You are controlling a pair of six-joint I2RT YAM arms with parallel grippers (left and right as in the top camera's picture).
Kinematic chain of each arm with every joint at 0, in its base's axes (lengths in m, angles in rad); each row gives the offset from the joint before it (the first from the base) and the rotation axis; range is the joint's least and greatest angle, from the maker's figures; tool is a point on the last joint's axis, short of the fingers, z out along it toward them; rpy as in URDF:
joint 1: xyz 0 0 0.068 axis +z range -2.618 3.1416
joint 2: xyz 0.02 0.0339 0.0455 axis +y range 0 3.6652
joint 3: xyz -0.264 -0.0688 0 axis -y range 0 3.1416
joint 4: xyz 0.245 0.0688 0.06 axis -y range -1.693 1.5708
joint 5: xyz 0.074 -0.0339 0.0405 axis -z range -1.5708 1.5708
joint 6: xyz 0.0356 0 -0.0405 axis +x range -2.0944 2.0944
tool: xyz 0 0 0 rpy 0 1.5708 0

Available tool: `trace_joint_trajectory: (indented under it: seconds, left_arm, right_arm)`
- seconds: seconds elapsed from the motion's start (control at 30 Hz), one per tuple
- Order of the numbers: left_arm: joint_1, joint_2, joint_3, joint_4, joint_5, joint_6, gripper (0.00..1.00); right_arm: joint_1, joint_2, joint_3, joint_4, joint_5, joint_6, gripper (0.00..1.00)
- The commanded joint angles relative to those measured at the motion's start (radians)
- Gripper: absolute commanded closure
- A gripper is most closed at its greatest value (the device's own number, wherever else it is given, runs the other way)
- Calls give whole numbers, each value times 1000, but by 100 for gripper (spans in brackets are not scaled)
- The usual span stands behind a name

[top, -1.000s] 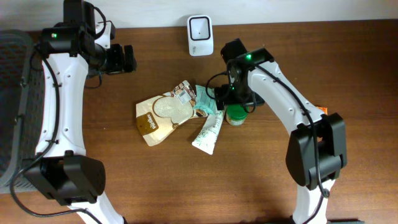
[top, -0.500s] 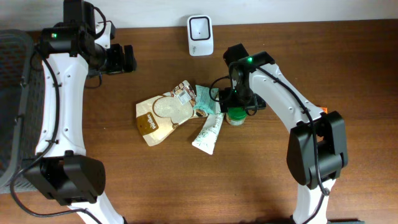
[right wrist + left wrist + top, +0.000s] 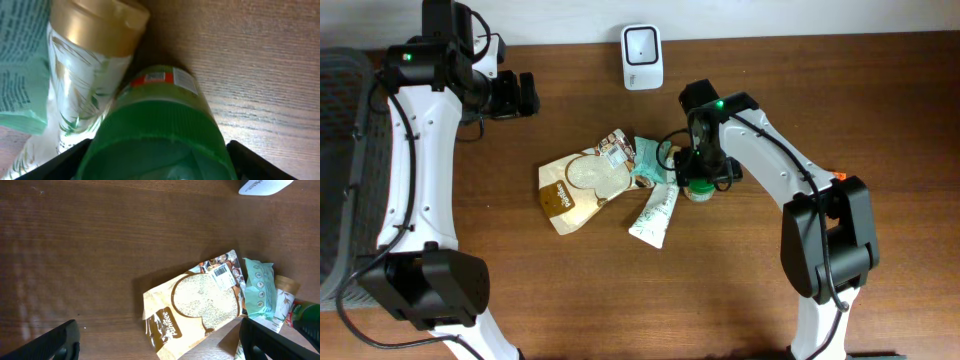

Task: Scan the item barcode
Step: 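Close the right gripper around the green-lidded jar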

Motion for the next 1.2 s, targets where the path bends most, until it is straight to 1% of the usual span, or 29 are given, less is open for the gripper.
trace_joint_trajectory:
  seconds: [0.0,0.03,0.13,0.23,0.27,0.33,0.43,0.47,0.53,0.57,0.6,0.67,0.77,0.87,0.93,0.97,1.07,1.17]
  left_arm:
    - [3,2,1,-2,10,19,1]
    - [3,2,1,-2,10,19,1]
    - [3,2,1,-2,10,19,1]
    - [3,2,1,-2,10,19,1]
    - [3,2,1,-2,10,19,1]
    - [3,2,1,-2,10,19,1]
    - [3,2,1,-2,10,19,1]
    - [3,2,1,-2,10,19,1]
    - [3,2,1,-2,10,19,1]
    - [3,2,1,-2,10,19,1]
    - [3,2,1,-2,10,19,1]
    - [3,2,1,-2,10,19,1]
    - [3,2,1,-2,10,19,1]
    - [3,2,1,-2,10,19,1]
    - [3,2,1,-2,10,19,1]
    - [3,2,1,-2,10,19,1]
    - [3,2,1,-2,10,19,1]
    - [3,2,1,-2,10,19,1]
  right_arm:
    - [-5,9,7,-5,-5,-119,28]
    - [-5,9,14,-12,-5,-154,30]
    - [-5,5,48,-54,-31,-299,30]
    - [-5,-5,87,-127,-34,-473,33]
    - [-5,-8,99,-150,-34,-529,37]
    - [-5,-11,109,-174,-34,-620,37]
    - [-8,-12,108,-172,-31,-799,36]
    - [-11,-11,105,-168,-31,-858,34]
    - [-21,-11,103,-159,-31,-950,25]
    - [-33,-8,103,-158,-31,-1037,22]
    - [-41,-6,103,-157,-31,-1081,20]
    - [-60,-1,103,-149,-31,-1151,17]
    - [-113,17,102,-112,-35,-1207,12]
    - [-142,26,103,-108,-96,-1217,11]
    - [-156,26,103,-107,-213,-1201,2]
    - [-158,26,104,-101,-254,-1165,2]
    - [-155,26,104,-89,-279,-954,2]
    - [-155,26,106,-93,-267,-644,2]
